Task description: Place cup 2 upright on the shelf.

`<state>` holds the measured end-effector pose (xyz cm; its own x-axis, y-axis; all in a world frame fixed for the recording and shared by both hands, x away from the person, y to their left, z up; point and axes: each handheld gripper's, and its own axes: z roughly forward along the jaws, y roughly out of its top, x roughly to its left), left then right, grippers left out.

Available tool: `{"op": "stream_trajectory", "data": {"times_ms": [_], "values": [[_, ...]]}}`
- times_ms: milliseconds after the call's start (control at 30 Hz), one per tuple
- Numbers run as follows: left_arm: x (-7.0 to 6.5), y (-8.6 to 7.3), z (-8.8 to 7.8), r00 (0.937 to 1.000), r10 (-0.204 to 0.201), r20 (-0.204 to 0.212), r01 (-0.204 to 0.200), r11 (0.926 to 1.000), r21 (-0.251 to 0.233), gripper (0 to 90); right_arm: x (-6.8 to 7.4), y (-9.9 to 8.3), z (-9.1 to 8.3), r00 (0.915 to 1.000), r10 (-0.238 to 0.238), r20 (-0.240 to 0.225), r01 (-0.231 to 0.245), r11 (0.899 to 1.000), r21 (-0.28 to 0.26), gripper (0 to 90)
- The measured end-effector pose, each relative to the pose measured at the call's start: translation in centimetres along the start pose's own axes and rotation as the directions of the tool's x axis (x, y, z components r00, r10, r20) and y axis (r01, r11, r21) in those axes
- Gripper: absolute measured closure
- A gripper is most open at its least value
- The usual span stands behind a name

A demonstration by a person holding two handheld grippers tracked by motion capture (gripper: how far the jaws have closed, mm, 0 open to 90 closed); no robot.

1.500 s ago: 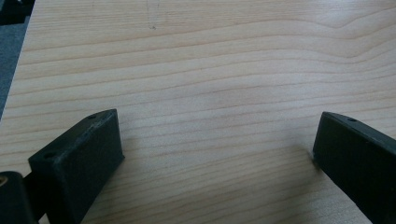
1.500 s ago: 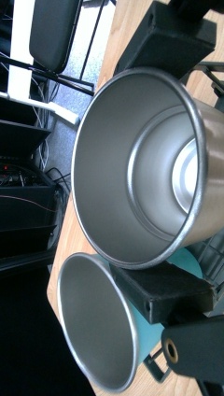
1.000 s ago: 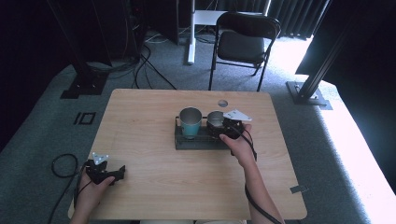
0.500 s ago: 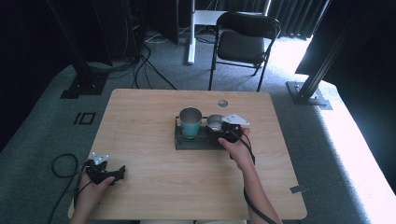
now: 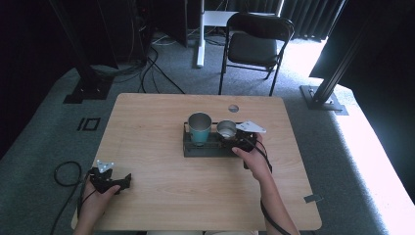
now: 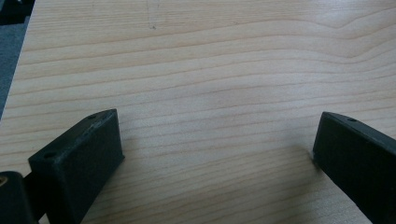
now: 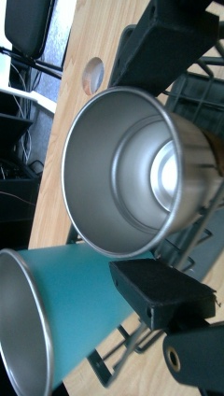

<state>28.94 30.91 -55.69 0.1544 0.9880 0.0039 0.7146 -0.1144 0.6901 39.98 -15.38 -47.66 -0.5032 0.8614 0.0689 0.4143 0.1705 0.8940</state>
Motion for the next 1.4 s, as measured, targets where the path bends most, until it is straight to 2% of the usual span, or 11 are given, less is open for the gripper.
{"op": "stream_trajectory", "data": {"times_ms": [200, 333, 433, 533, 600, 1100, 1333, 1400], "values": [[0.0, 0.0, 0.0, 1.0, 0.0, 0.0, 0.0, 1.0, 0.0, 2.2, -0.5, -0.3, -0.9, 0.9998, -0.02, -0.007, 0.02, 1.0, -0.002, 11.6], [0.0, 0.0, 0.0, 1.0, 0.0, 0.0, 0.0, 1.0, 0.0, 2.2, -0.9, -0.5, -1.6, 0.9997, -0.023, -0.002, 0.023, 1.0, -0.019, 11.6], [0.0, 0.0, 0.0, 1.0, 0.0, 0.0, 0.0, 1.0, 0.0, 2.2, -1.1, -0.8, -2.4, 0.9999, -0.013, -0.005, 0.013, 0.999, -0.052, 11.6], [0.0, 0.0, 0.0, 1.0, -0.001, -0.001, 0.001, 1.0, -0.001, 2.2, -1.3, -0.9, -2.8, 0.9999, -0.01, -0.004, 0.009, 0.998, -0.058, 11.6], [0.0, 0.0, 0.0, 1.0, -0.001, -0.001, 0.001, 1.0, -0.001, 2.2, -1.4, -1.0, -3.3, 0.9997, -0.023, 0.004, 0.023, 0.998, -0.062, 11.6], [0.0, 0.0, 0.0, 1.0, -0.001, 0.0, 0.001, 1.0, -0.002, 2.2, -3.7, -3.4, -6.3, 0.9991, 0.0, 0.042, 0.001, 1.0, -0.024, 11.6], [0.0, 0.0, 0.0, 1.0, 0.0, 0.0, 0.0, 1.0, -0.001, 2.2, -4.5, -4.5, -7.0, 0.9984, 0.009, 0.056, -0.009, 1.0, -0.003, 11.6], [0.0, 0.0, 0.0, 1.0, 0.001, -0.001, -0.001, 1.0, 0.0, 2.2, -4.8, -5.0, -7.3, 0.9977, 0.025, 0.063, -0.025, 1.0, 0.005, 11.6]]}}
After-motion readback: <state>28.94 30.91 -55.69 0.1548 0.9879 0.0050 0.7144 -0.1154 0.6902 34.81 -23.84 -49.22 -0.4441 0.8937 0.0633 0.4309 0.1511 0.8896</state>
